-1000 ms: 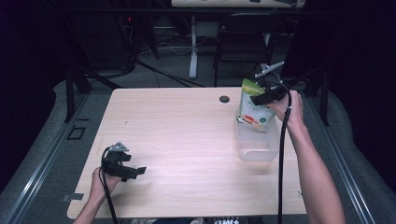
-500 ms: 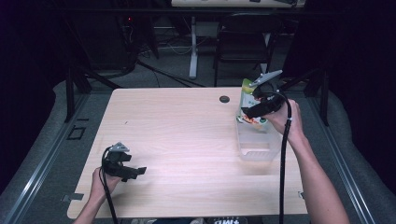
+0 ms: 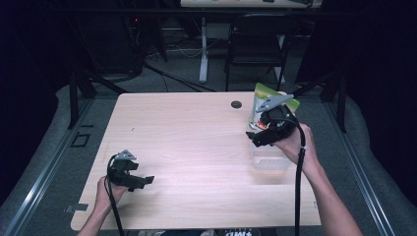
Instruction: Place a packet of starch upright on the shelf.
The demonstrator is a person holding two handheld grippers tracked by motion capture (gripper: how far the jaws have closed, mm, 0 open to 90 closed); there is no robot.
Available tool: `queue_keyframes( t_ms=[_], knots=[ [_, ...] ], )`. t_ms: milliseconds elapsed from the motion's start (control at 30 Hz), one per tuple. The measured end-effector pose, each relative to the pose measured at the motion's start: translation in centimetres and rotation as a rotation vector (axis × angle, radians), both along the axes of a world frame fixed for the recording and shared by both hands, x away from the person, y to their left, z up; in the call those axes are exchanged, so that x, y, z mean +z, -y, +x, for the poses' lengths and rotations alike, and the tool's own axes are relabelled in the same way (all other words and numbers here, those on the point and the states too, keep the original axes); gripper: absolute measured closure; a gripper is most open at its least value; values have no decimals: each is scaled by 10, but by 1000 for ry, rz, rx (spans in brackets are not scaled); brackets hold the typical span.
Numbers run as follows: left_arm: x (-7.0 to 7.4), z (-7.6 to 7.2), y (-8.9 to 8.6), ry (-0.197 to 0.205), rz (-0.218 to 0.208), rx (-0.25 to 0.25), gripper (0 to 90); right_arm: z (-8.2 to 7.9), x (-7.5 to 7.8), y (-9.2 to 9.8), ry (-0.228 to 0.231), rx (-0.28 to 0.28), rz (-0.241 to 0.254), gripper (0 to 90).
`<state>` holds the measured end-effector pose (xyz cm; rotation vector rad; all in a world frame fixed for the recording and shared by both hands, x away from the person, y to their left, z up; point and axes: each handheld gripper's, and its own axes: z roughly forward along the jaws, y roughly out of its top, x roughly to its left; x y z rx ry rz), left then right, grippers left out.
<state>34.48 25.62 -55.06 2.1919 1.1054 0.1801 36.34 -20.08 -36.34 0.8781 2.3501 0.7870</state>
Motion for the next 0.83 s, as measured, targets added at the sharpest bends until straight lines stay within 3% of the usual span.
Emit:
queue_keyframes(
  t_ms=[67, 167, 300, 433, 500, 600, 767, 833],
  knots=[
    [0, 0, 1, -1, -1, 2, 97, -16, -9, -7, -8, 26, -11, 109],
    [0, 0, 1, 0, 5, -2, 97, -23, -16, -10, -14, 36, -9, 104],
    [0, 0, 1, -2, 2, -1, 97, -38, -39, -20, -46, 66, 1, 78],
    [-1, 0, 2, 2, 4, 3, 97, -43, -52, -25, -70, 82, 2, 62],
    [0, 0, 2, -3, 6, -10, 98, -44, -62, -29, -102, 96, -26, 29],
    [0, 0, 2, 1, 5, -8, 97, -45, -67, -32, -112, 93, -27, 17],
    [1, 0, 2, 2, 0, -9, 97, -43, -82, -35, -168, 132, -46, 0],
    [1, 0, 2, 5, 0, -13, 97, -43, -84, -36, -161, 127, -45, 5]
  ],
)
